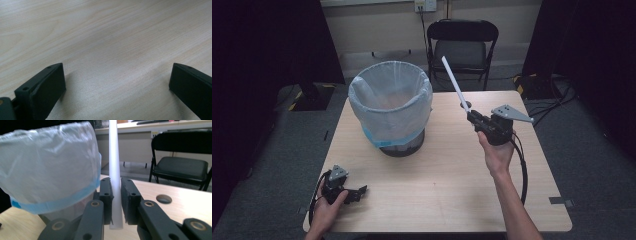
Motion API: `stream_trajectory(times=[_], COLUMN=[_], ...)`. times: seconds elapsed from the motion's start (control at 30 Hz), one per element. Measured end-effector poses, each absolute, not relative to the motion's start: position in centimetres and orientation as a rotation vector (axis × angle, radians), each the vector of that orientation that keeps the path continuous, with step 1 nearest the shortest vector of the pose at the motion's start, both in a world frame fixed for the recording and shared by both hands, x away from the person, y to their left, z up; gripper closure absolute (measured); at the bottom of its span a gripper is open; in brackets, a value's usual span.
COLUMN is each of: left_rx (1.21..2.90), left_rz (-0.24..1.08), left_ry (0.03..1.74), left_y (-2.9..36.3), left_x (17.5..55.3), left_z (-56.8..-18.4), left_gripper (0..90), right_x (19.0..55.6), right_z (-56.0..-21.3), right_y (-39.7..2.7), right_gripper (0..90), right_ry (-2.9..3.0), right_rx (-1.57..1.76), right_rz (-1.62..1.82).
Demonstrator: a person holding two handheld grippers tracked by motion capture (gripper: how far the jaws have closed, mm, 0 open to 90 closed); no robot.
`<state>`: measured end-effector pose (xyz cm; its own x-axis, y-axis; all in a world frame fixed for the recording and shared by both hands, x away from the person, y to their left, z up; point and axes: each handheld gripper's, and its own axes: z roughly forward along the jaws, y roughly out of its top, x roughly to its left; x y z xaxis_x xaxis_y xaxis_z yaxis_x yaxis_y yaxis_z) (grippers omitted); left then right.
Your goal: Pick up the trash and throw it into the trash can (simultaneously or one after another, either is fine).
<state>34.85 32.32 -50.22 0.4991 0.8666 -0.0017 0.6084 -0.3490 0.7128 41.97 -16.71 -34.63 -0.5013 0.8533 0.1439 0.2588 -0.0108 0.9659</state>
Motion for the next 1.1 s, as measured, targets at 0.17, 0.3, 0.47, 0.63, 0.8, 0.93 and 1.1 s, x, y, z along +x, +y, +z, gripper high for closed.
stream_trajectory(times=[0.17, 0.3, 0.47, 0.63, 0.8, 0.93, 1.1], left_rx=[2.083, 2.083, 2.083, 2.083, 2.083, 2.084, 2.083], left_rz=[0.503, 0.503, 0.501, 0.503, 0.503, 0.503, 0.503], left_ry=[1.205, 1.205, 1.205, 1.205, 1.205, 1.205, 1.205], left_y=[32.3, 32.3, 32.3, 32.3, 32.3, 32.3, 32.3], left_x=[34.8, 34.8, 34.8, 34.8, 34.8, 34.9, 34.9], left_z=[-50.2, -50.2, -50.2, -50.2, -50.2, -50.2, -50.2], left_gripper=[0.0, 0.0, 0.0, 0.0, 0.0, 0.1, 0.0], right_x=[41.8, 41.7, 41.9, 42.3, 42.6, 42.9, 43.5], right_z=[-33.5, -33.1, -32.2, -31.1, -29.5, -28.5, -27.8], right_y=[-16.3, -16.2, -16.0, -15.3, -14.5, -13.8, -12.8], right_gripper=[80.4, 80.5, 80.5, 80.5, 80.5, 80.5, 80.4], right_ry=[1.732, 1.714, 1.702, 1.699, 1.691, 1.701, 1.74], right_rx=[1.106, 1.079, 1.046, 1.015, 0.966, 0.931, 0.877], right_rz=[1.581, 1.604, 1.658, 1.717, 1.769, 1.792, 1.808])
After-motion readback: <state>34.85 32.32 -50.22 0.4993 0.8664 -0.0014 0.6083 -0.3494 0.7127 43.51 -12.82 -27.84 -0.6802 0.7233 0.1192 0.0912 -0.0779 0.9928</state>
